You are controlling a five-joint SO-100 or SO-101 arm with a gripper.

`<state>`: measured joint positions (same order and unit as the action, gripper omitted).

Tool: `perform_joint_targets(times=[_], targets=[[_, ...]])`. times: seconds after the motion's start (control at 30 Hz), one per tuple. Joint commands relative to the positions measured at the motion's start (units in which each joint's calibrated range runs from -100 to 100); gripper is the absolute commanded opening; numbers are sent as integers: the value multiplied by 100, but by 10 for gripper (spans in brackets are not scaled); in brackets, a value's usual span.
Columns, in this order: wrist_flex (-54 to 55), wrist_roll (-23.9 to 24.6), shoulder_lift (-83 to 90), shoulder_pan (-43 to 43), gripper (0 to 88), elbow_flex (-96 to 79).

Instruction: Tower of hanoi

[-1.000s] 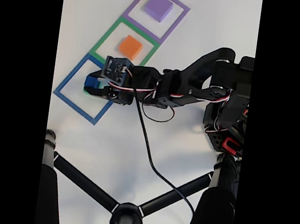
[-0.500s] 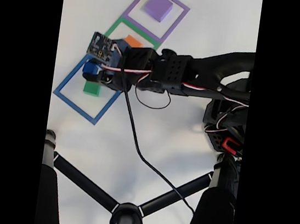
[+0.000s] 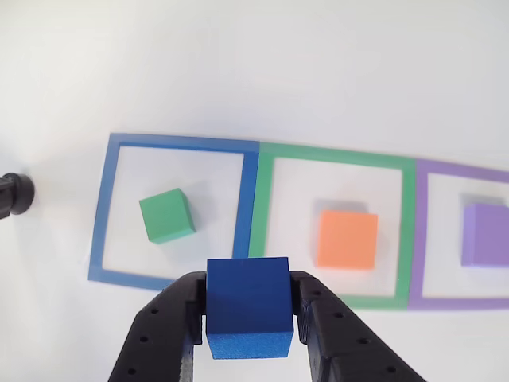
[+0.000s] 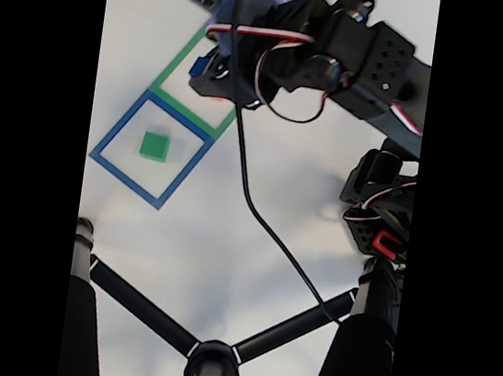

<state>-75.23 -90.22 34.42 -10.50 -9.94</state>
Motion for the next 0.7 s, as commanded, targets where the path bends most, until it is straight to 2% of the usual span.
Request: perform_joint_targets(times=[0.0, 0.1, 0.47, 0.67], targets=[[-1037, 419, 227, 321, 12, 1325], [-1304, 382, 227, 680, 11, 1580], [-1385, -978, 332, 2334, 12, 1153], [-381, -978, 836, 3280, 15, -547]])
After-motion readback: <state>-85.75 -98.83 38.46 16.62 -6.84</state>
